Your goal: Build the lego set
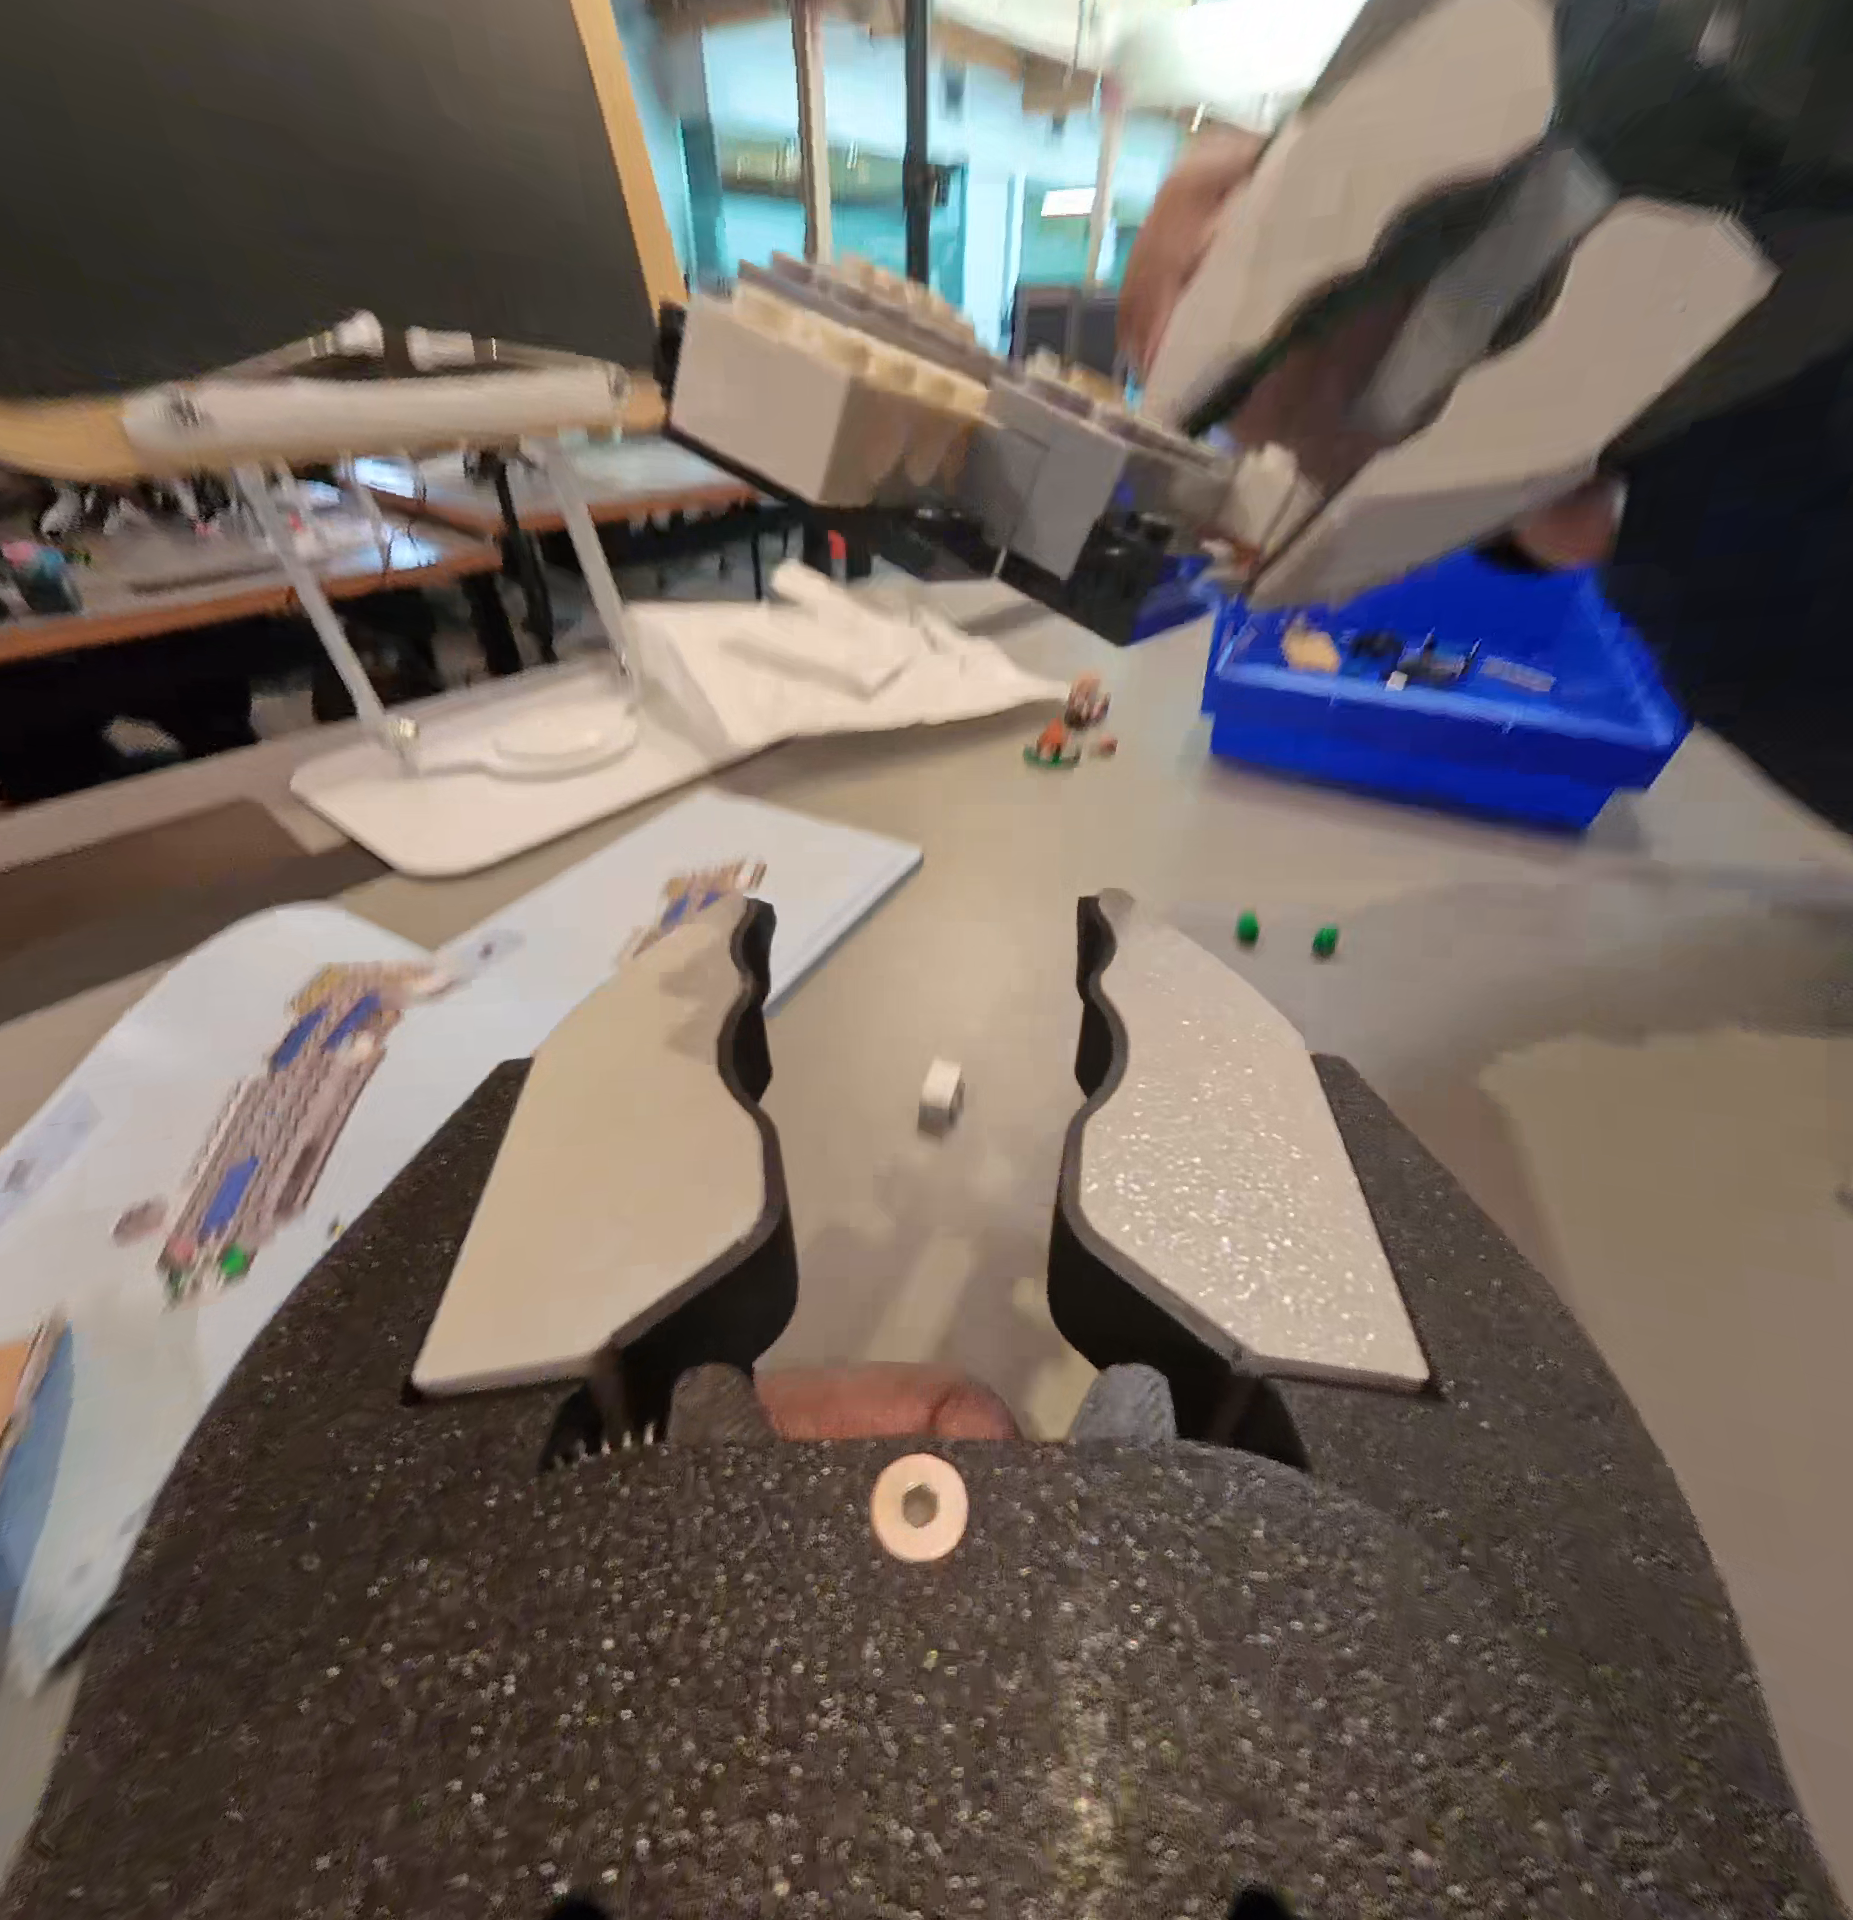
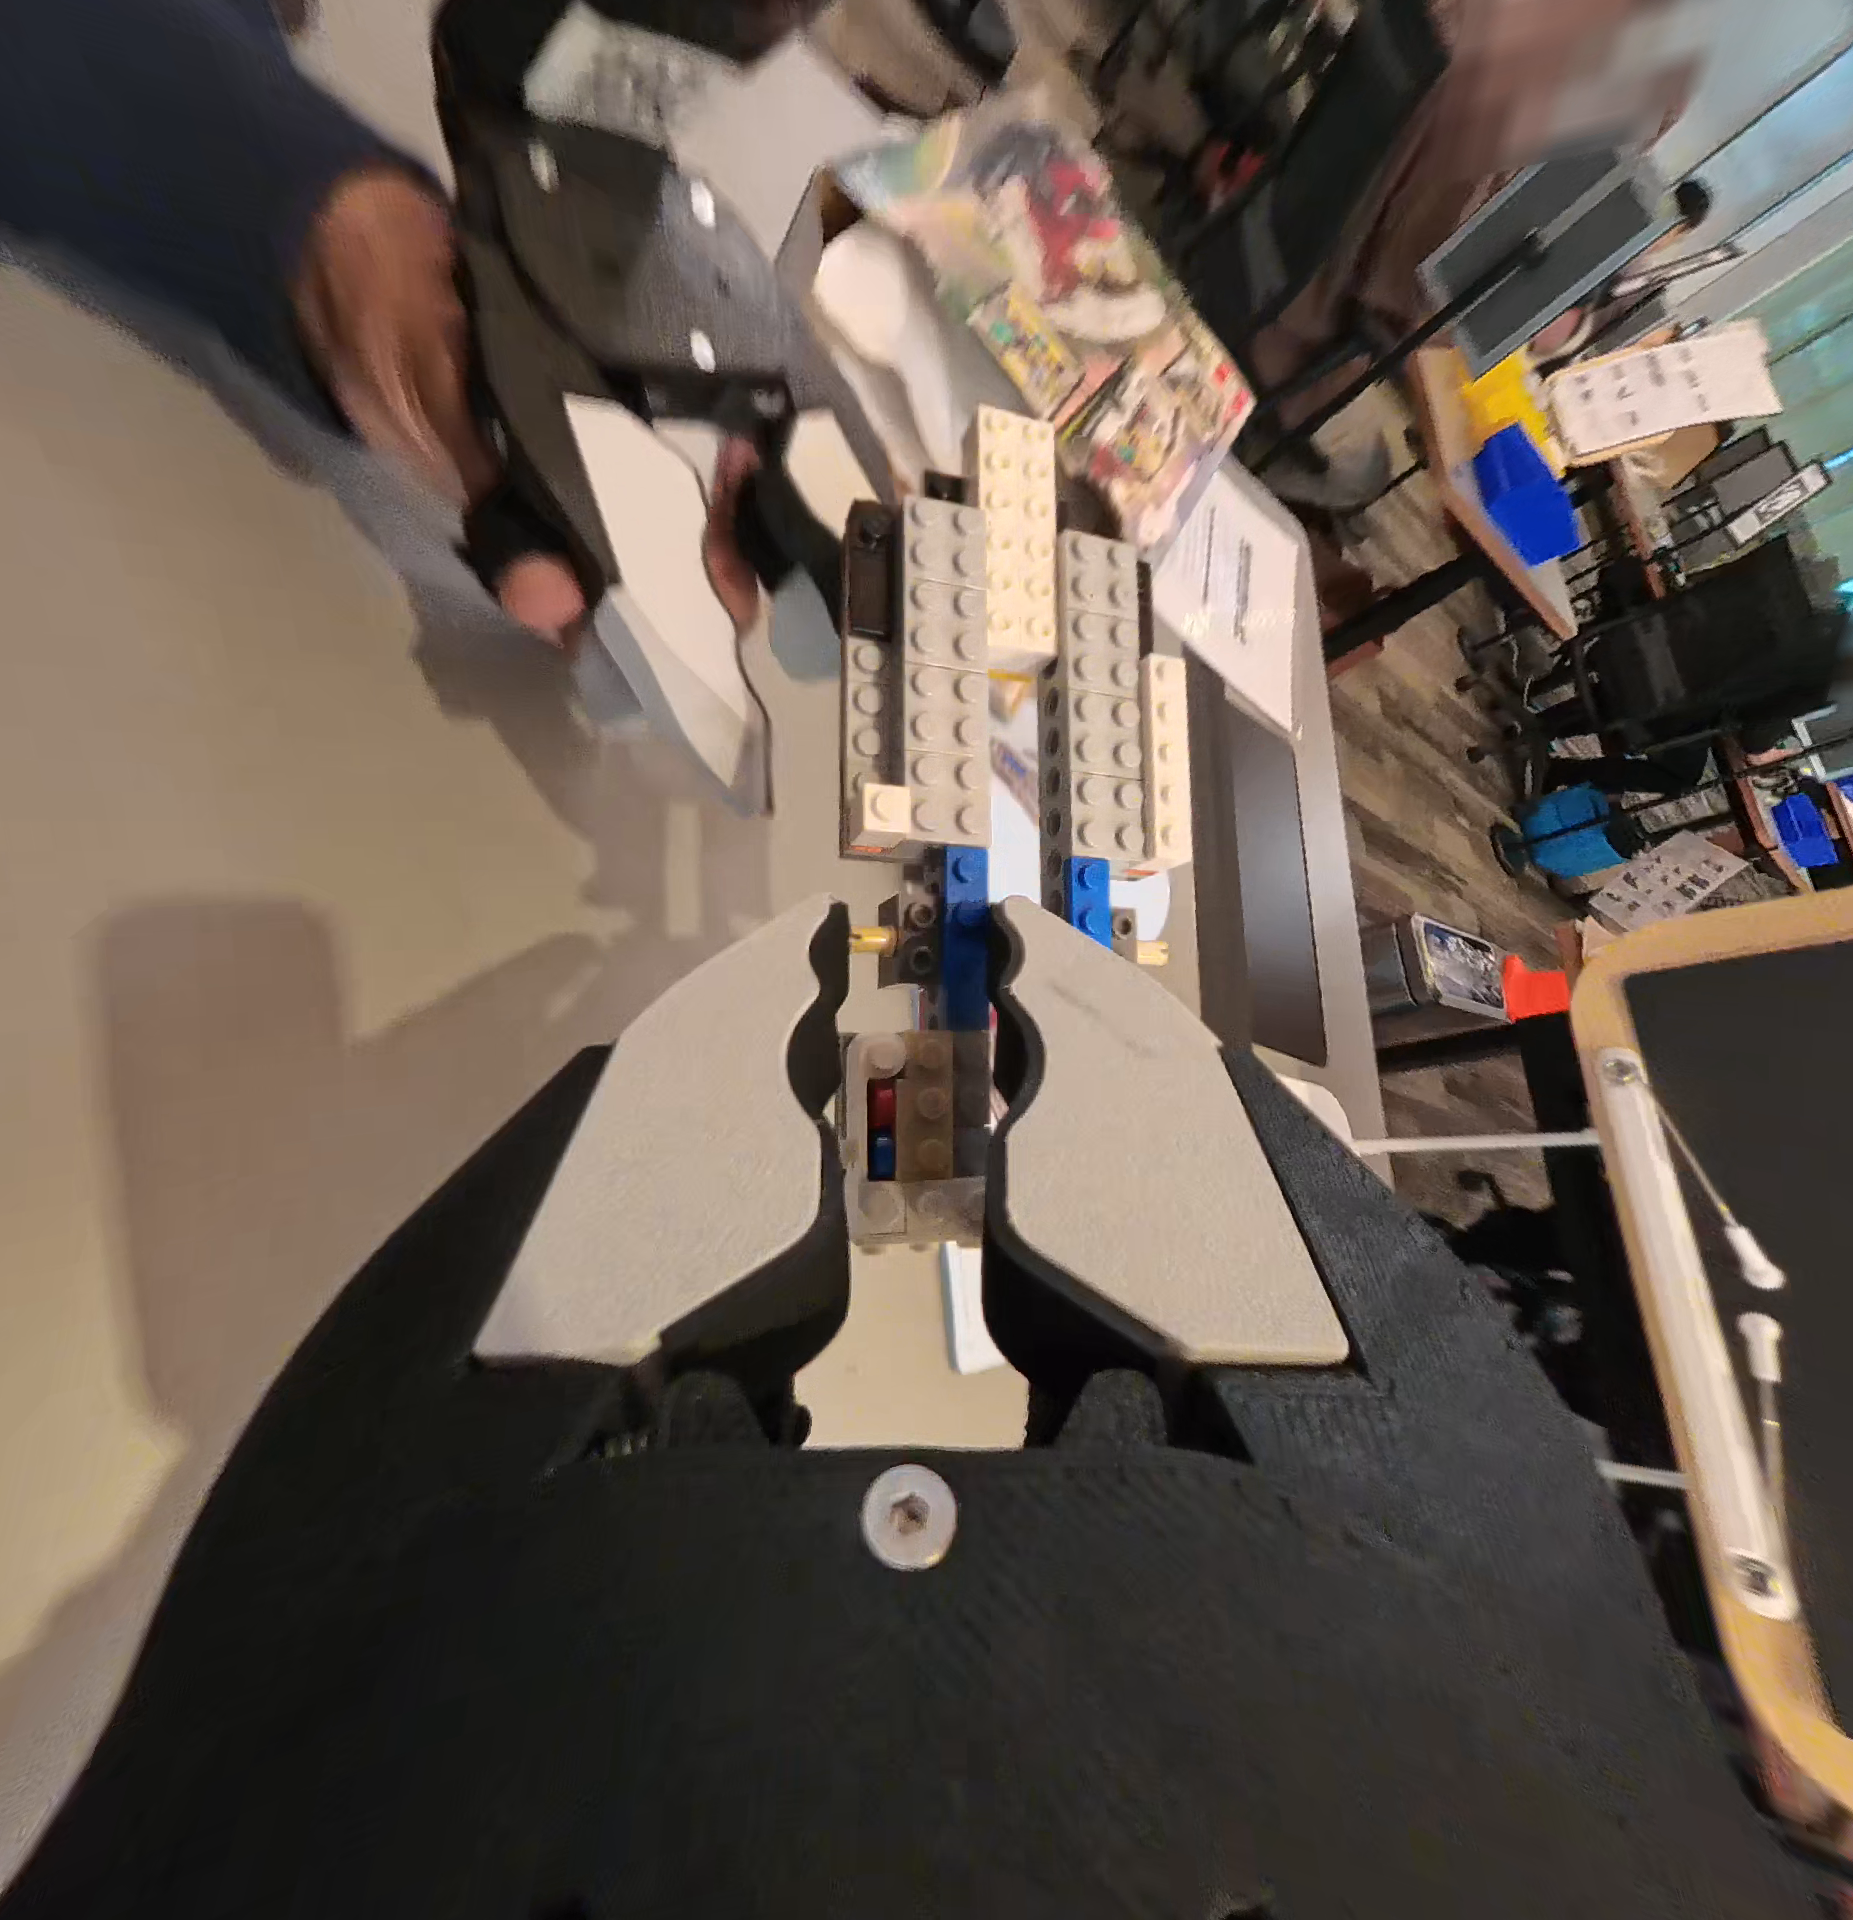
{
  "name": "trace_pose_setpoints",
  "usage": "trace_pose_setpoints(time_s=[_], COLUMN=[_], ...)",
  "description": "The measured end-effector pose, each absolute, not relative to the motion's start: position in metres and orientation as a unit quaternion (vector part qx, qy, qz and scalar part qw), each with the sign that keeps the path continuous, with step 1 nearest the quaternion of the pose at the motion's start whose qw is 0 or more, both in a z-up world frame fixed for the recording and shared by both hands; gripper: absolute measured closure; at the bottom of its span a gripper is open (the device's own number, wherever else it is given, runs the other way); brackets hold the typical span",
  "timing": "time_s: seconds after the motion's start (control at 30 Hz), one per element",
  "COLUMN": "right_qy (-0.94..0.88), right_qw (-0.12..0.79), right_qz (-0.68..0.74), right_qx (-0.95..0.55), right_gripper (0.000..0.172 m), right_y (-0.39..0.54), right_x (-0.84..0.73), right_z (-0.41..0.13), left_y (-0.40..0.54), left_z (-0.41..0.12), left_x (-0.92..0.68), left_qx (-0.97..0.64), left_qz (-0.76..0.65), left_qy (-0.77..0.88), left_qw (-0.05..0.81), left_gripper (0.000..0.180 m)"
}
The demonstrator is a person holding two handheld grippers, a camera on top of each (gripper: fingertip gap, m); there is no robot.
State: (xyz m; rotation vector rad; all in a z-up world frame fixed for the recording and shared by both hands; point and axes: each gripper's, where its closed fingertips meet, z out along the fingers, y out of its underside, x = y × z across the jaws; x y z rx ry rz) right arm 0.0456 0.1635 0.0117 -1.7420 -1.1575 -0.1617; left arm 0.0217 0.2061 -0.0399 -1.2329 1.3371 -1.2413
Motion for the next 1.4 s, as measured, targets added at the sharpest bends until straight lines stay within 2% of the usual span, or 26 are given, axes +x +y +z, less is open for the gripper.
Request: trace_pose_setpoints(time_s=[0.13, 0.37, 0.57, 0.77, 1.4], right_qy=[-0.428, -0.372, -0.357, -0.377, -0.486], right_qw=[0.563, 0.605, 0.602, 0.596, 0.530], right_qz=[0.013, 0.129, 0.172, 0.193, 0.177], right_qx=[-0.706, -0.692, -0.693, -0.683, -0.672], right_gripper=[0.147, 0.147, 0.147, 0.146, 0.146], right_y=[0.162, 0.158, 0.155, 0.145, 0.126], right_x=[0.032, 0.027, 0.031, 0.024, 0.019], right_z=[0.023, 0.027, 0.024, 0.019, -0.021], left_y=[0.205, 0.194, 0.185, 0.163, 0.135], left_z=[-0.004, 0.031, 0.033, 0.039, 0.007], left_x=[0.036, 0.041, 0.045, 0.041, 0.036], left_qx=[-0.444, -0.349, -0.307, -0.232, -0.202], left_qz=[-0.568, -0.643, -0.665, -0.703, -0.603], left_qy=[0.502, 0.486, 0.512, 0.552, 0.683], left_qw=[0.477, 0.477, 0.448, 0.383, 0.359], left_gripper=[0.121, 0.121, 0.128, 0.131, 0.138])
